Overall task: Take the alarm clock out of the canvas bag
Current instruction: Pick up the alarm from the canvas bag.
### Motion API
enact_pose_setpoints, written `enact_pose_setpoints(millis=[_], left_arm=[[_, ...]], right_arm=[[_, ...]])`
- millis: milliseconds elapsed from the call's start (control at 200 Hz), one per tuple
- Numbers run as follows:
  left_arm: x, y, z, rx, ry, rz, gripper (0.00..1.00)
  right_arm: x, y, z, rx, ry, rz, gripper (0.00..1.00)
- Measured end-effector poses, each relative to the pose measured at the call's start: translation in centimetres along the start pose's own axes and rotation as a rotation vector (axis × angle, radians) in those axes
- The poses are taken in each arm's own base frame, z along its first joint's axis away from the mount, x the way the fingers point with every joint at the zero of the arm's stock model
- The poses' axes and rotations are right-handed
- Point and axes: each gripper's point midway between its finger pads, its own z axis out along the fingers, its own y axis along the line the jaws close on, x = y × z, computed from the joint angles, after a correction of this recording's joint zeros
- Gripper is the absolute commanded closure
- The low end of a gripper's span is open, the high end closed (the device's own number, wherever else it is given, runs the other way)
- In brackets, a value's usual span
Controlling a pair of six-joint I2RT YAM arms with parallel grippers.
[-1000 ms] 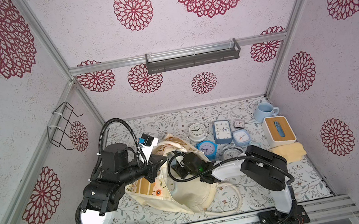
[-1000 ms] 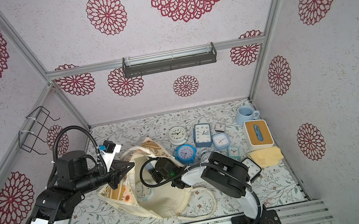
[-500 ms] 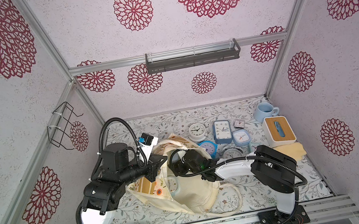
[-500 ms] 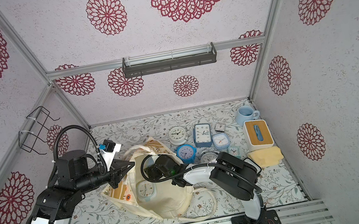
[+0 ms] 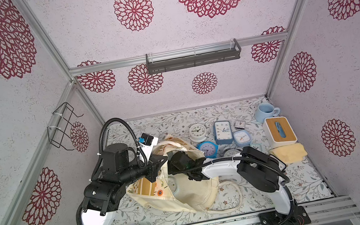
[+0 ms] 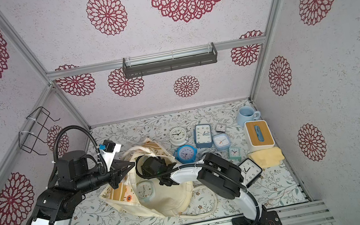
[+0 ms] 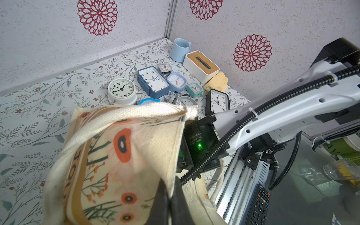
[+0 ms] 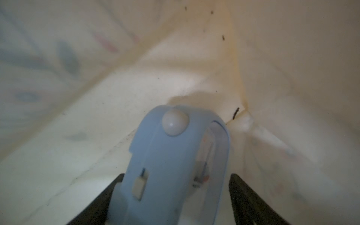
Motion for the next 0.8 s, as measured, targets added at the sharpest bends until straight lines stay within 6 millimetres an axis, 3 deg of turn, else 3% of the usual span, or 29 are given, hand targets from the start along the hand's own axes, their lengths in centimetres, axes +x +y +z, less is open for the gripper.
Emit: enact_pose_setpoints(millis=[250, 480, 615, 801], left_arm=[[0.0, 0.0, -0.1, -0.001, -0.003, 0.000, 1.00], [-0.2, 0.2, -0.1, -0.011, -0.011, -0.018, 1.00], [-1.0, 0.6, -0.4, -0.040, -0.056, -0.062, 1.00], [-1.6, 1.4, -1.5, -0.114, -0.115, -0.119, 1.00]], right_arm=[[0.1, -1.1, 0.1, 0.050, -0.014, 0.015, 0.53], [0.7, -0.8, -2.3, 0.027, 0.000, -0.079, 0.57], [0.1, 1.4, -7.3, -0.078, -0.008, -0.175, 0.56], [-2.6, 5.1, -17.3, -0.338, -0.053, -0.270, 0.56]])
